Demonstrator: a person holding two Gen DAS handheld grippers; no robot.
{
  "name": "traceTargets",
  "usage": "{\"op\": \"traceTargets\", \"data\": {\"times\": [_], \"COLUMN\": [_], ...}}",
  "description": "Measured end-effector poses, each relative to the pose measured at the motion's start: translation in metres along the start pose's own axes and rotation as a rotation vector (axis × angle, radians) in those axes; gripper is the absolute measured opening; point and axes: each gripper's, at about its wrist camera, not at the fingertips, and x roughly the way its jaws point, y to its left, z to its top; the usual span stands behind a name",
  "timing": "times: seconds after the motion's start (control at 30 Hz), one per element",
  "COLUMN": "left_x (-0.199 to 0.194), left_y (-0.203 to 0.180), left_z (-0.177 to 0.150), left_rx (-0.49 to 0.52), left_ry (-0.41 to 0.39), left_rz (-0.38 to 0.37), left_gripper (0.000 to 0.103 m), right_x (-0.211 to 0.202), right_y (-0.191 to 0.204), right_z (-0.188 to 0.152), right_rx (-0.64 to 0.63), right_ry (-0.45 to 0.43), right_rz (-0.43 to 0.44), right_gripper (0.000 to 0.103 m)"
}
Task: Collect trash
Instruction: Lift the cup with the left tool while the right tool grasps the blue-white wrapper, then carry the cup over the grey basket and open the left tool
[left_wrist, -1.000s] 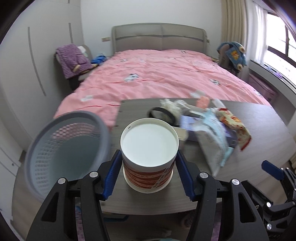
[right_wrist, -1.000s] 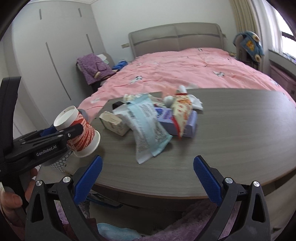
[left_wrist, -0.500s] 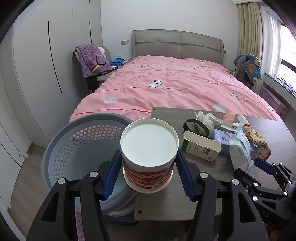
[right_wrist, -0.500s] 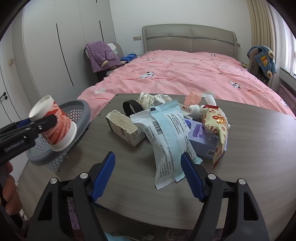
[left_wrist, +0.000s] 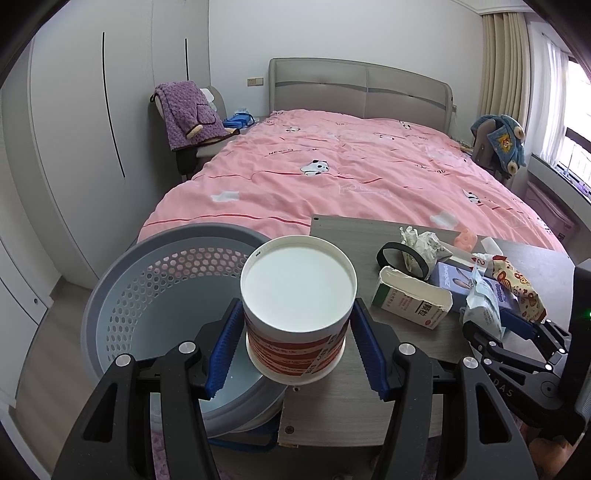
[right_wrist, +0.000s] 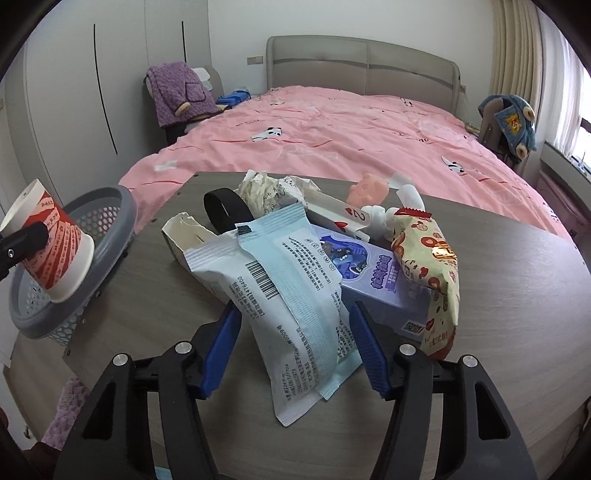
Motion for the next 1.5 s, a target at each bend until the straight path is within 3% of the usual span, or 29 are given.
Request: {"op": "traceTargets", "data": {"times": [0.07, 0.47, 0.87, 1.5], "left_x": [0.000, -0.008, -0.016, 0.035], "left_y": [0.000, 0.005, 0.056, 0.134], "left_z": [0.000, -0.001, -0.001, 0.010], "left_rx": [-0.001, -0.015, -0.092, -0.176], "left_ry": [0.000, -0.010, -0.036, 0.035], "left_rz": [0.000, -0.006, 0.049, 0.125], "left_gripper": [0.057, 0.057, 0.057, 0.057], "right_x": [0.000, -0.031, -0.051, 0.001], "right_y": [0.001, 0.011, 0.064, 0.168], "right_z": [0.000, 0.002, 0.030, 0.084], "right_rx": [0.000, 0.031, -0.004, -0.098], "right_ry": [0.000, -0.050, -0.107, -0.033], "right_rz": [0.004, 0.082, 0.248, 0.494], "right_gripper": [0.051, 0.049, 0.049, 0.049]}}
